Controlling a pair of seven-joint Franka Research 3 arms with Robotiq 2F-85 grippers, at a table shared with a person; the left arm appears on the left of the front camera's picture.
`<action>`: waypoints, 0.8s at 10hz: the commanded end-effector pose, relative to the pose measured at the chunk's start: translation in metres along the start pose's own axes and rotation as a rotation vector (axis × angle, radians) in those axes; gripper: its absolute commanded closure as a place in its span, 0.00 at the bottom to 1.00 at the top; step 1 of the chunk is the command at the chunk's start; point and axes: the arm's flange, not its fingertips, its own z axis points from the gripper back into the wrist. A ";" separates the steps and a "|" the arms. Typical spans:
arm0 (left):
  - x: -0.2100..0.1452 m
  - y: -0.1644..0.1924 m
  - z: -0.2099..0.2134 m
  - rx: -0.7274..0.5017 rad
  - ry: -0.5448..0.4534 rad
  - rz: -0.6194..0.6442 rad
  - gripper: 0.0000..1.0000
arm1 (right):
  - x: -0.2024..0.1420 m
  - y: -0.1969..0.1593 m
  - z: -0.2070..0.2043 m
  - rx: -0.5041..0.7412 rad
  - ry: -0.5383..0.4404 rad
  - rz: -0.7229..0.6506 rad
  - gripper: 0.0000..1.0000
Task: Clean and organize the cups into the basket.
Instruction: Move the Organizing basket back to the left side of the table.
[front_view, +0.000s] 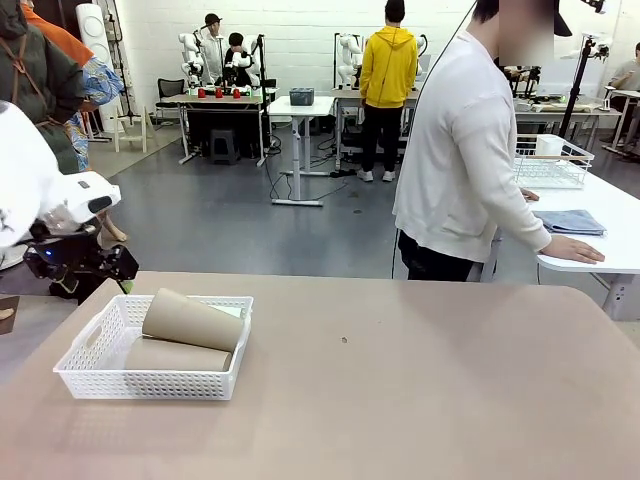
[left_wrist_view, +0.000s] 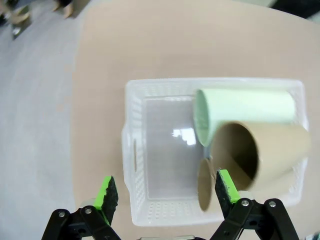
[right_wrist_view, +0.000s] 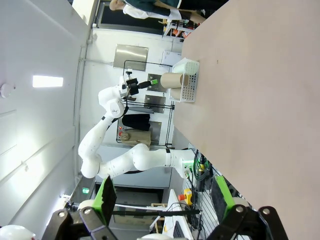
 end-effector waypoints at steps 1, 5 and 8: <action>-0.017 0.016 0.055 -0.158 0.063 -0.200 0.00 | 0.002 0.000 0.001 -0.002 0.002 0.015 0.00; -0.075 -0.001 0.107 -0.136 0.161 -0.419 0.00 | 0.002 0.000 0.001 -0.002 0.002 0.015 0.00; -0.065 -0.001 0.106 -0.188 0.157 -0.393 0.00 | 0.002 0.000 0.001 -0.002 0.002 0.015 0.00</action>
